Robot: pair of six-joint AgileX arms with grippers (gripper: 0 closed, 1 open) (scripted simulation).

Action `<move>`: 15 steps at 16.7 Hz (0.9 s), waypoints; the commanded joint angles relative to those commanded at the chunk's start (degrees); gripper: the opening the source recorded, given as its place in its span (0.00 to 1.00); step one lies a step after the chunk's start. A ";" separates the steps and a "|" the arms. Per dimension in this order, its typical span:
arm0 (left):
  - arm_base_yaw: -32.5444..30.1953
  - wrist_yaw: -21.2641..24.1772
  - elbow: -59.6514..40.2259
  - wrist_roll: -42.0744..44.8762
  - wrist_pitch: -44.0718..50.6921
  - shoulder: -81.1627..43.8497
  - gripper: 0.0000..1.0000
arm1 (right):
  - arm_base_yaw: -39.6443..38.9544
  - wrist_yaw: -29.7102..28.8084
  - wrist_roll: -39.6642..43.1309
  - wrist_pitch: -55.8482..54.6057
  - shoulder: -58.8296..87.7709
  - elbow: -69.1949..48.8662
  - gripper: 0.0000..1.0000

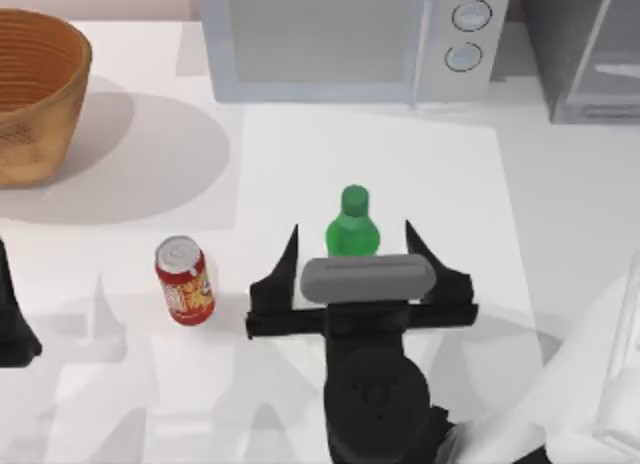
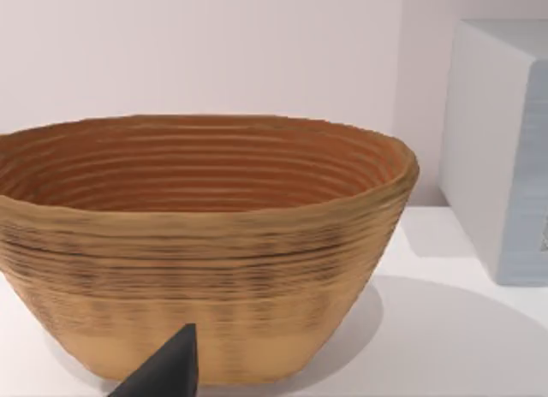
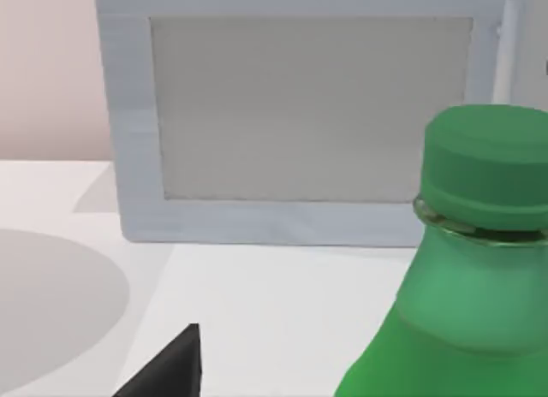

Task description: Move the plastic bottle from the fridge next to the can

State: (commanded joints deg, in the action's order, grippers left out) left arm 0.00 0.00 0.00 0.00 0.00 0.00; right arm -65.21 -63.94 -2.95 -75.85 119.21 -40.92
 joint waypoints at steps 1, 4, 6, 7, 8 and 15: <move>0.00 0.00 0.00 0.00 0.00 0.00 1.00 | 0.00 0.00 0.00 0.00 0.00 0.00 1.00; 0.00 0.00 0.00 0.00 0.00 0.00 1.00 | 0.26 0.13 0.01 0.09 0.26 -0.20 1.00; 0.00 0.00 0.00 0.00 0.00 0.00 1.00 | 1.24 1.38 0.14 0.28 -1.48 -0.29 1.00; 0.00 0.00 0.00 0.00 0.00 0.00 1.00 | 2.16 2.66 0.25 0.67 -3.26 -0.33 1.00; 0.00 0.00 0.00 0.00 0.00 0.00 1.00 | 3.37 4.32 0.39 1.30 -5.65 -0.29 1.00; 0.00 0.00 0.00 0.00 0.00 0.00 1.00 | 19.89 22.96 1.54 16.34 -37.06 5.97 1.00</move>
State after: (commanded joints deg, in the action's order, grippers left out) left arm 0.00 0.00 0.00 0.00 0.00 0.00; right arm -45.32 -40.98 -1.41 -59.50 82.15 -34.94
